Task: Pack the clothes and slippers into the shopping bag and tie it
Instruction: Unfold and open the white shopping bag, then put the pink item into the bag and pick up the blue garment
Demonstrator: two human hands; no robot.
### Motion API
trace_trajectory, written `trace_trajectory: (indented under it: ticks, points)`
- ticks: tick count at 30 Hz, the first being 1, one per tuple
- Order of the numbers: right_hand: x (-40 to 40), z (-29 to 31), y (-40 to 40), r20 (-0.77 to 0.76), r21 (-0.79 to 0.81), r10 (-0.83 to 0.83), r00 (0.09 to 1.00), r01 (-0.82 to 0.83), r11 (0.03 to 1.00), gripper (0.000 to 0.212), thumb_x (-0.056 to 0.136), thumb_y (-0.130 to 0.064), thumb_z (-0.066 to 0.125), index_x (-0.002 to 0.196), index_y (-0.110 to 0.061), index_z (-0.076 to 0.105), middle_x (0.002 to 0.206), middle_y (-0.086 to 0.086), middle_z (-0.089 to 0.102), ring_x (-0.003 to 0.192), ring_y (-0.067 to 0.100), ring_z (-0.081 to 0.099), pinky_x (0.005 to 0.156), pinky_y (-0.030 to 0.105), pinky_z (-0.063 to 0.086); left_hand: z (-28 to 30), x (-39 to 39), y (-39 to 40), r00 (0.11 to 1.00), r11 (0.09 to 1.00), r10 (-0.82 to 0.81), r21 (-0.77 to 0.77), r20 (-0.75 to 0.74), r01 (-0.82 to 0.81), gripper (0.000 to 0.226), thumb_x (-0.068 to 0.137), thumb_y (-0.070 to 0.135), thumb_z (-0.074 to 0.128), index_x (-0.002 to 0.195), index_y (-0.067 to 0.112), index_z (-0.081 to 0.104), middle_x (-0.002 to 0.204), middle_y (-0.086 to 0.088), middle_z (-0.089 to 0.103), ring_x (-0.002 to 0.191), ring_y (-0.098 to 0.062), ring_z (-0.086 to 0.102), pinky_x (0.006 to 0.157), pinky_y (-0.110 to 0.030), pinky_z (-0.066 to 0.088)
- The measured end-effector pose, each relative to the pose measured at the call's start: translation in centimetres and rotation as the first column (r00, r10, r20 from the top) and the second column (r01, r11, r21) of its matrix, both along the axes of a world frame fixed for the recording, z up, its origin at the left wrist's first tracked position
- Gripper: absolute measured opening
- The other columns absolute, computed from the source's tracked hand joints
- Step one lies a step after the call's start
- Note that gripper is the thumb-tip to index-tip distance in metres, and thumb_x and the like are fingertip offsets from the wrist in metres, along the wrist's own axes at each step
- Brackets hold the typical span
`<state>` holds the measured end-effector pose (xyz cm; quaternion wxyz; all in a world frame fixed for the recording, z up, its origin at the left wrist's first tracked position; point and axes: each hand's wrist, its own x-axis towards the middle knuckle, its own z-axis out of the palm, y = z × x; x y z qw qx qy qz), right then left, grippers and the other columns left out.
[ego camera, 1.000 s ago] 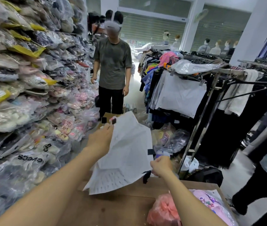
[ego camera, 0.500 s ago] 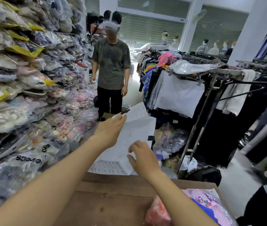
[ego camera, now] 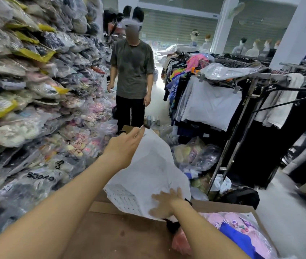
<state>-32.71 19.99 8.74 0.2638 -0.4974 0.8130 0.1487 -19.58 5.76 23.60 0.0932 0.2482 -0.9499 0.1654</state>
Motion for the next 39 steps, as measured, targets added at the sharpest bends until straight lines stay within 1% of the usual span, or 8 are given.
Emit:
trace_trajectory:
  ticks: [5, 10, 15, 19, 23, 30, 35, 39]
  points:
    - [0.8, 3.3, 1.2, 0.300, -0.564, -0.066, 0.952, 0.233, 0.793, 0.032, 0.092, -0.037, 0.057, 0.119, -0.023, 0.067, 0.123, 0.000, 0.068, 0.113, 0.022, 0.062, 0.098, 0.040, 0.051, -2.0, -1.2, 0.0, 0.997, 0.996, 0.065, 0.064, 0.031, -0.067, 0.087, 0.085, 0.000, 0.055, 0.154, 0.010, 0.002, 0.149, -0.008, 0.024, 0.098, -0.031, 0.059, 0.041, -0.031, 0.018]
    - [-0.9, 5.8, 4.7, 0.359, -0.801, -0.105, 0.927, 0.364, 0.475, 0.021, 0.074, -0.040, 0.048, 0.067, -0.021, 0.052, 0.064, -0.003, 0.057, 0.061, 0.017, 0.050, 0.058, 0.036, 0.043, -4.8, -1.5, -1.0, 0.998, 0.993, 0.043, 0.108, 0.051, -0.048, 0.085, 0.084, -0.002, 0.053, 0.153, 0.011, 0.006, 0.153, -0.010, 0.020, 0.101, -0.033, 0.058, 0.052, -0.033, 0.036]
    - [-4.3, 2.5, 8.7, 0.219, -0.608, -0.230, 0.948, 0.317, 0.728, 0.029, 0.068, -0.050, 0.052, 0.077, -0.022, 0.051, 0.082, -0.004, 0.058, 0.078, 0.018, 0.053, 0.068, 0.036, 0.048, -5.5, -1.7, -1.4, 1.000, 0.989, 0.015, 0.150, 0.011, -0.016, 0.085, 0.083, -0.004, 0.053, 0.153, 0.015, 0.009, 0.146, -0.004, 0.030, 0.100, -0.031, 0.055, 0.044, -0.031, 0.029]
    - [-4.6, -1.0, 10.0, 0.090, -0.217, -0.210, 0.973, 0.225, 0.950, 0.094, 0.056, -0.076, 0.062, 0.134, -0.026, 0.047, 0.138, 0.004, 0.041, 0.130, 0.029, 0.036, 0.104, 0.050, 0.042, -6.2, -1.8, -1.2, 1.000, 0.980, -0.009, 0.200, 0.012, 0.007, 0.086, 0.081, -0.003, 0.054, 0.152, 0.016, 0.011, 0.140, -0.003, 0.034, 0.094, -0.031, 0.057, 0.041, -0.031, 0.024]
    - [-3.5, -3.0, 10.3, 0.101, 0.036, -0.181, 0.978, 0.179, 0.983, 0.121, 0.050, -0.061, 0.085, 0.150, -0.026, 0.026, 0.146, 0.005, 0.028, 0.138, 0.034, 0.031, 0.109, 0.052, 0.039, -6.4, -2.0, -0.5, 0.999, 0.971, -0.010, 0.239, 0.032, 0.002, 0.085, 0.081, 0.001, 0.056, 0.151, 0.019, 0.012, 0.142, -0.003, 0.031, 0.098, -0.032, 0.059, 0.044, -0.032, 0.029]
    - [-2.8, -2.9, 10.4, 0.078, -0.075, -0.223, 0.972, 0.228, 0.971, 0.085, 0.067, -0.044, 0.079, 0.138, -0.020, 0.038, 0.142, 0.008, 0.044, 0.125, 0.032, 0.048, 0.097, 0.039, 0.048, -7.0, -1.6, -1.3, 0.998, 0.955, -0.037, 0.296, 0.048, 0.021, 0.093, 0.077, -0.001, 0.057, 0.153, 0.021, 0.008, 0.145, 0.000, 0.028, 0.091, -0.030, 0.056, 0.046, -0.035, 0.039]
    - [-3.6, 3.8, 9.5, 0.118, -0.209, -0.226, 0.967, 0.247, 0.946, 0.060, 0.066, -0.049, 0.075, 0.111, -0.023, 0.045, 0.114, 0.001, 0.057, 0.093, 0.022, 0.055, 0.065, 0.031, 0.044, -6.9, -1.4, -1.6, 0.999, 0.949, -0.029, 0.316, 0.039, 0.015, 0.093, 0.078, -0.004, 0.052, 0.153, 0.024, 0.006, 0.143, 0.002, 0.030, 0.090, -0.029, 0.052, 0.042, -0.032, 0.030]
    - [-3.0, 9.3, 7.9, 0.133, -0.378, -0.204, 0.970, 0.240, 0.894, 0.064, 0.062, -0.056, 0.070, 0.111, -0.024, 0.045, 0.102, -0.006, 0.055, 0.089, 0.020, 0.059, 0.068, 0.036, 0.050, -6.5, -1.2, -1.8, 0.998, 0.930, -0.037, 0.367, 0.060, 0.012, 0.097, 0.077, -0.007, 0.049, 0.154, 0.028, 0.001, 0.147, 0.005, 0.027, 0.096, -0.027, 0.051, 0.043, -0.031, 0.030]
